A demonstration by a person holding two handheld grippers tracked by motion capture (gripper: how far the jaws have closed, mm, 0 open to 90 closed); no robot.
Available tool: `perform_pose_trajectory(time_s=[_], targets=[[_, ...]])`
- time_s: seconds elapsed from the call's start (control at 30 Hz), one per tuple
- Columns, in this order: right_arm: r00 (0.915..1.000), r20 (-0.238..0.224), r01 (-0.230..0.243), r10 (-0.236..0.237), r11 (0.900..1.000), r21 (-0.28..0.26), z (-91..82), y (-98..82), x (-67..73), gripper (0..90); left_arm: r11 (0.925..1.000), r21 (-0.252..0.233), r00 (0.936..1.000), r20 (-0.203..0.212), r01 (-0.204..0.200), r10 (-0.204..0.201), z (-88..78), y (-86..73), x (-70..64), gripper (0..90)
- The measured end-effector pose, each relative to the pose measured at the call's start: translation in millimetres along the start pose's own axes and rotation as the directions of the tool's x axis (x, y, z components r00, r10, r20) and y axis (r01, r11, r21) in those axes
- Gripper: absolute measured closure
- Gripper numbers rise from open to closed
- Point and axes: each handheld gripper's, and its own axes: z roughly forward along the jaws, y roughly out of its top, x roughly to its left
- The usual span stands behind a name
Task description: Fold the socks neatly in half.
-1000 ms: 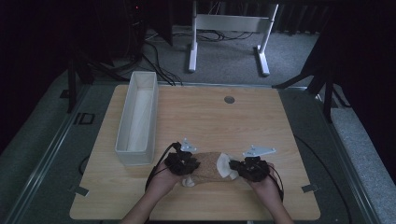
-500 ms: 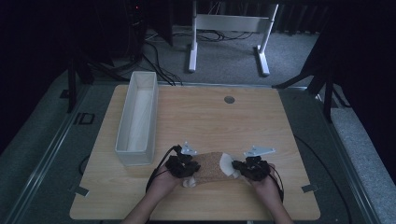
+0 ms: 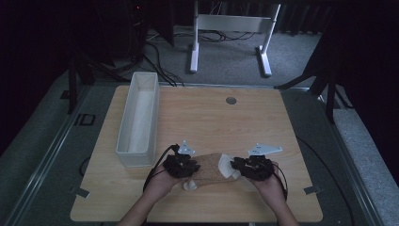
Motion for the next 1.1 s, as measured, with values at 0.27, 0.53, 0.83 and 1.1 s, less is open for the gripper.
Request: perform_pose_trajectory(time_s=[0.27, 0.53, 0.83, 1.1], targets=[[0.9982, -0.029, 0.051, -0.052, 0.997, -0.054, -10.4, 17.0, 25.8, 89.9, 0.9995, -0.017, 0.9996, 0.005, 0.027, -0.026, -3.5, -1.5, 4.6, 81.5], [0.9981, -0.04, 0.049, -0.046, 0.996, 0.072, 22.4, -12.7, 28.8, 90.0, 0.9999, 0.011, 0.9999, -0.01, 0.009, -0.009, 5.4, -10.5, 3.7, 90.0], [0.999, -0.018, 0.043, -0.042, 0.996, 0.073, 31.9, -11.3, 19.1, 90.0, 0.9998, 0.014, 0.9999, -0.008, 0.013, -0.013, 10.7, -20.6, -0.2, 90.0], [0.9995, -0.018, 0.028, -0.027, 0.997, 0.075, 41.1, -4.9, 12.9, 90.0, 0.9997, 0.024, 1.0, 0.005, 0.003, -0.003, 10.0, -25.7, -6.3, 90.0]])
